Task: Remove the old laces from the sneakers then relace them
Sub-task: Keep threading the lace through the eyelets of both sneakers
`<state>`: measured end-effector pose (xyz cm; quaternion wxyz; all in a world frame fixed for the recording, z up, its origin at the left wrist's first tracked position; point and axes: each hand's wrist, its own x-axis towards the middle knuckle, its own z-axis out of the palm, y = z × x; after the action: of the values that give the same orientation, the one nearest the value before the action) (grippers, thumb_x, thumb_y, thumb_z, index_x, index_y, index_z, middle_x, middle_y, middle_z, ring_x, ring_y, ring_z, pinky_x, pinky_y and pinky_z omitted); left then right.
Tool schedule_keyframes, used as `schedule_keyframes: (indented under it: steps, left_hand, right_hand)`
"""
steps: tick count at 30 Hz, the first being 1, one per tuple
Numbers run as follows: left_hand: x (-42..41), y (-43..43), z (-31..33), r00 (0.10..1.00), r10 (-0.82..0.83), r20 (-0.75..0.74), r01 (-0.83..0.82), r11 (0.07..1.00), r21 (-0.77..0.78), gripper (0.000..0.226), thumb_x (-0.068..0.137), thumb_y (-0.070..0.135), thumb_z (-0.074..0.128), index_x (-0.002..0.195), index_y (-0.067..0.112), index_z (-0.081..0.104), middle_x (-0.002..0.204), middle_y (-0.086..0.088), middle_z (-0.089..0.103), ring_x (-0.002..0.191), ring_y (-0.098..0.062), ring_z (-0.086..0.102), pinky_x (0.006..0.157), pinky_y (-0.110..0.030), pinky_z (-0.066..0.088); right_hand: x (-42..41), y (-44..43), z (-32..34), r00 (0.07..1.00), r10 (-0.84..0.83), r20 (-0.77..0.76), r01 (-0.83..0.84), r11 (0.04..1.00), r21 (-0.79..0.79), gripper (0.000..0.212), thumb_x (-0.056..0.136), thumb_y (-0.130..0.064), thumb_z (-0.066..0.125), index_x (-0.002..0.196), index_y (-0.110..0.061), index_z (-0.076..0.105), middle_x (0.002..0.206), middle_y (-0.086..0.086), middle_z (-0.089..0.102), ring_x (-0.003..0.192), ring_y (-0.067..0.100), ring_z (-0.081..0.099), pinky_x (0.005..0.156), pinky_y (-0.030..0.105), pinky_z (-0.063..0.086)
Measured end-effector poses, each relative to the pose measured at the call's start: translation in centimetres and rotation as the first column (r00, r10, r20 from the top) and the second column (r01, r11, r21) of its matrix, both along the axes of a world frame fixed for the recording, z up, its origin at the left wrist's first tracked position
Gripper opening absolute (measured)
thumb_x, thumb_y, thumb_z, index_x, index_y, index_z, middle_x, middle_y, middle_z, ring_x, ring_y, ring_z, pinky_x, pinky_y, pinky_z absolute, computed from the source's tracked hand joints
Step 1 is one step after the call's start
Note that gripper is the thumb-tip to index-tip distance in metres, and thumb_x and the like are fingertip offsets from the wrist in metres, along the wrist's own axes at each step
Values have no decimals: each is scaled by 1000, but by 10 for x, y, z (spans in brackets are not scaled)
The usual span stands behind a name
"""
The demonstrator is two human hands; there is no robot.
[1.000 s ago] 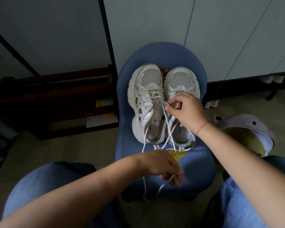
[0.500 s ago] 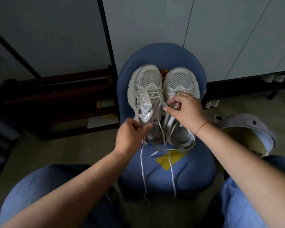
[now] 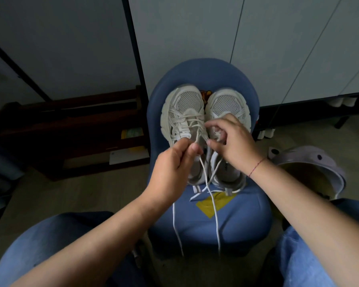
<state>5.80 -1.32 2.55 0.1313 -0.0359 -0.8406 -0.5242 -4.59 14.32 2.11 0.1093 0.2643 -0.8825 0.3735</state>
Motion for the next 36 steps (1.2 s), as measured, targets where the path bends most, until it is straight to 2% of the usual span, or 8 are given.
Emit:
schedule_keyframes:
  steps: [6,9,13,18,23,28,33,36]
  left_hand:
    - [-20,-11,9,1000,-4,27,3,999,34,28,102,23,48,76,26,58,54,23,54,52,3,48,54,-15,36]
    - [-27,-16,7,998,15,58,-19,997,79,33,103,25,48,71,22,57,47,14,45,46,-2,40,52,-23,35]
    - [-30,-20,4,990,24,139,-57,970,237,36,104,25,46,70,17,56,45,12,35,42,-5,31,49,-22,33]
    - [-27,-19,0,983,14,183,-57,971,232,36,103,26,47,70,17,58,47,12,35,45,-7,33,51,-22,36]
    - [-26,-14,4,987,-32,160,-9,969,249,34,102,26,49,72,23,63,50,12,39,47,-5,35,49,-22,36]
    - [-24,-11,5,984,-27,179,-12,977,212,35,102,28,48,71,23,63,55,3,35,53,-15,34,57,-32,34]
    - [-27,-14,5,979,-7,202,-36,978,206,35,103,25,46,74,20,63,53,6,36,50,-10,35,55,-25,37]
    - [-27,-13,3,976,-20,217,-30,974,225,35,104,25,45,75,19,64,54,3,35,52,-14,33,59,-31,35]
  right_hand:
    - [21,-11,18,903,392,176,-374,918,-129,35,83,-10,70,115,-23,64,104,-20,64,96,-7,59,90,16,45]
    - [11,-8,18,925,256,280,-132,909,-397,7,87,-24,65,84,-29,68,69,-14,62,62,1,56,65,17,47]
    - [-10,2,20,771,261,581,373,554,-745,18,95,-10,53,81,-10,63,60,-4,57,42,4,39,44,15,36]
    - [0,7,37,957,72,281,66,889,-453,25,93,-5,54,102,-26,65,90,-15,66,48,0,46,47,19,40]
    - [27,-13,41,934,299,197,-281,953,-117,21,89,-15,64,109,-21,67,88,-22,65,60,3,58,63,18,49]
    - [3,1,33,996,14,89,2,983,-185,10,85,-19,70,82,-28,67,75,-18,63,69,-3,59,65,9,42]
    - [-28,31,25,905,-387,175,424,829,-364,3,88,-17,65,86,-19,67,86,7,70,73,11,59,69,18,47]
    - [-26,30,27,926,-369,81,378,901,-213,19,85,-8,64,101,-18,67,107,2,64,91,11,59,89,29,49]
